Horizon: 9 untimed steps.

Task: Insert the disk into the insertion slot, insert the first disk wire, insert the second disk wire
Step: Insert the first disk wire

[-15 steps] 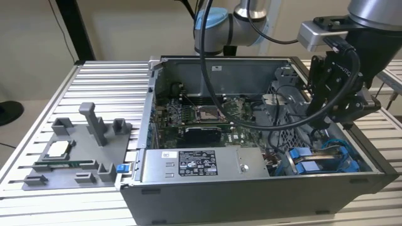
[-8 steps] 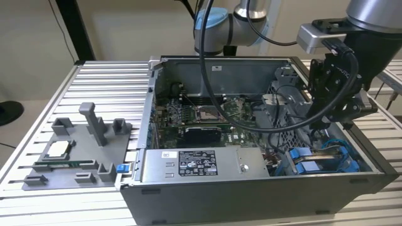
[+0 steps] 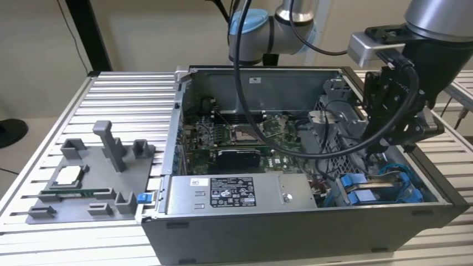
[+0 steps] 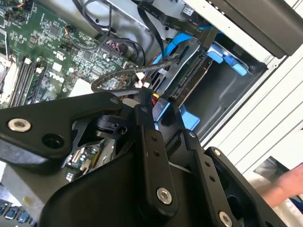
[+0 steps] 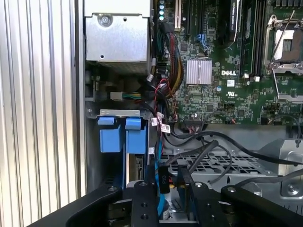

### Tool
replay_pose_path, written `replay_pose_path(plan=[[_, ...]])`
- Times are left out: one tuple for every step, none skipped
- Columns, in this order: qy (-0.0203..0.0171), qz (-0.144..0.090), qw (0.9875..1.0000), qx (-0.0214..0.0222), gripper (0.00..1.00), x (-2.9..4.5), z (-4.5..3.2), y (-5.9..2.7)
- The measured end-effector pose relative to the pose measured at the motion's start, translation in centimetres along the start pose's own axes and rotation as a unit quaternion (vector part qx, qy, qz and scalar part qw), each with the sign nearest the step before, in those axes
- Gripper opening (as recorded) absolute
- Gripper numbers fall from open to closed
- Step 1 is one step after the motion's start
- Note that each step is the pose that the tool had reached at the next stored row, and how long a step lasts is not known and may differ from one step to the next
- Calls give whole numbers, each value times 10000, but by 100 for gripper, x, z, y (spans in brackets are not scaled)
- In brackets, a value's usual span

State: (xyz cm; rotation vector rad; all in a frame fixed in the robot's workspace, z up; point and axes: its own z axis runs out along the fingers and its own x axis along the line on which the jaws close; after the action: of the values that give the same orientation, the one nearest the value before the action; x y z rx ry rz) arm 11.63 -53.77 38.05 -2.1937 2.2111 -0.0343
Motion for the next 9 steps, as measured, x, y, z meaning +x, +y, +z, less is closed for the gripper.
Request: replay_pose_path(plan=[[-1, -1, 10000, 27, 100, 0, 1, 3], [0, 0, 10000, 44, 100, 0, 2, 7], [0, -1, 10000, 56, 100, 1, 2, 10], [0, -1, 10000, 65, 100, 0, 3, 14], [0, -1, 10000, 72, 100, 0, 3, 17], [0, -1, 10000, 75, 100, 0, 4, 20], [-1, -1, 10000, 78, 100, 0, 4, 23], [0, -1, 10000, 81, 100, 0, 4, 26], [0, -1, 10000, 84, 100, 0, 4, 29]])
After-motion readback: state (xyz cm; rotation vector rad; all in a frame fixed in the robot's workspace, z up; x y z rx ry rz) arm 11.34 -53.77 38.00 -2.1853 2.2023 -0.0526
